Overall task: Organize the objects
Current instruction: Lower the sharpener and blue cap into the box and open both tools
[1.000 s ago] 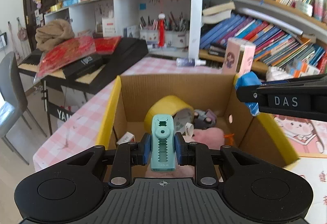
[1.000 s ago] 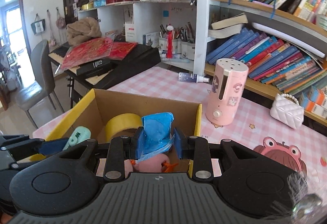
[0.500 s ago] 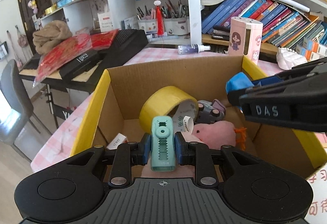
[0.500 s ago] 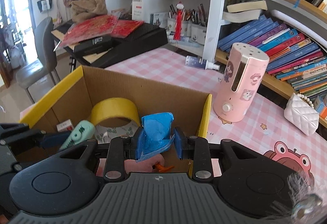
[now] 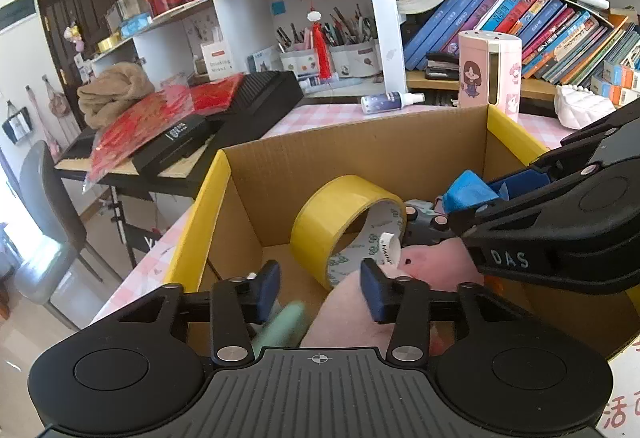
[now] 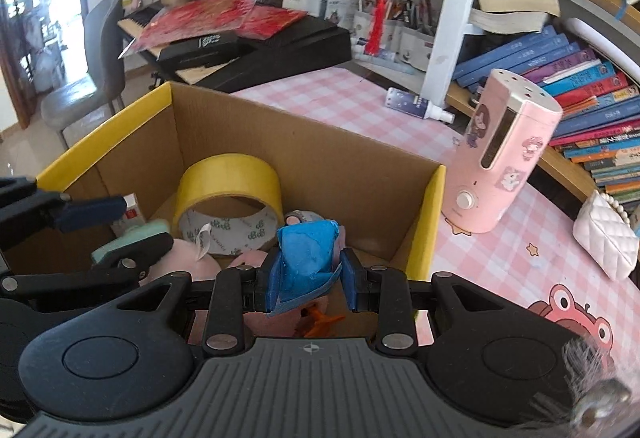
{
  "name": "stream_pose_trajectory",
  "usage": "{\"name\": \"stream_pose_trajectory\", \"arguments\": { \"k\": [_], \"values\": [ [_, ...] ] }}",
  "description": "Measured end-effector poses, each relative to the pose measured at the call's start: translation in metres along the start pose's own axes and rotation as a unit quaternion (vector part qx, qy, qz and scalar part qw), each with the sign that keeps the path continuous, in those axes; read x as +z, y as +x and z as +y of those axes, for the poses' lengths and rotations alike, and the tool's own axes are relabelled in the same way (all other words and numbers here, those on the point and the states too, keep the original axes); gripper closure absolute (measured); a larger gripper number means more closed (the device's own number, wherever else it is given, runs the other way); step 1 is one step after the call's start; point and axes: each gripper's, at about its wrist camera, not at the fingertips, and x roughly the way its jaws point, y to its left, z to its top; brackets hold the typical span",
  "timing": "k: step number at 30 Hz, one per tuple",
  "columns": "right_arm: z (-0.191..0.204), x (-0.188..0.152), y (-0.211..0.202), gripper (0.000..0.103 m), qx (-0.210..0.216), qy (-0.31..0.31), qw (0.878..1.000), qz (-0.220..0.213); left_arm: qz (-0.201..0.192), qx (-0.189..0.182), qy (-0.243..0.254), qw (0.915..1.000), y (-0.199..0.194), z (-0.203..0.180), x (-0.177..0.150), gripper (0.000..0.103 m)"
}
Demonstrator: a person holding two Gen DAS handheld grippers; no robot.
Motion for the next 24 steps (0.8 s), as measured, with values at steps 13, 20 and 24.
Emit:
{"name": "stream_pose_trajectory", "arguments": {
  "k": [13, 20, 24],
  "values": [
    [0.009, -0.002, 0.004, 0.073, -0.005, -0.042, 0.999, 0.016, 0.0, 0.015, -0.017, 0.9997, -0.007, 0.007, -0.002, 0.034],
    [0.005, -0.002, 0.002, 0.073, -0.002, -0.022, 1.0, 0.009, -0.01, 0.013, -0.027, 0.9995, -0.017, 0.01, -0.001, 0.029],
    [0.005, -0.003, -0.002, 0.072, -0.003, -0.015, 1.0, 0.006, -0.017, 0.011, -0.032, 0.9993, -0.025, 0.012, 0.0, 0.028]
  ]
}}
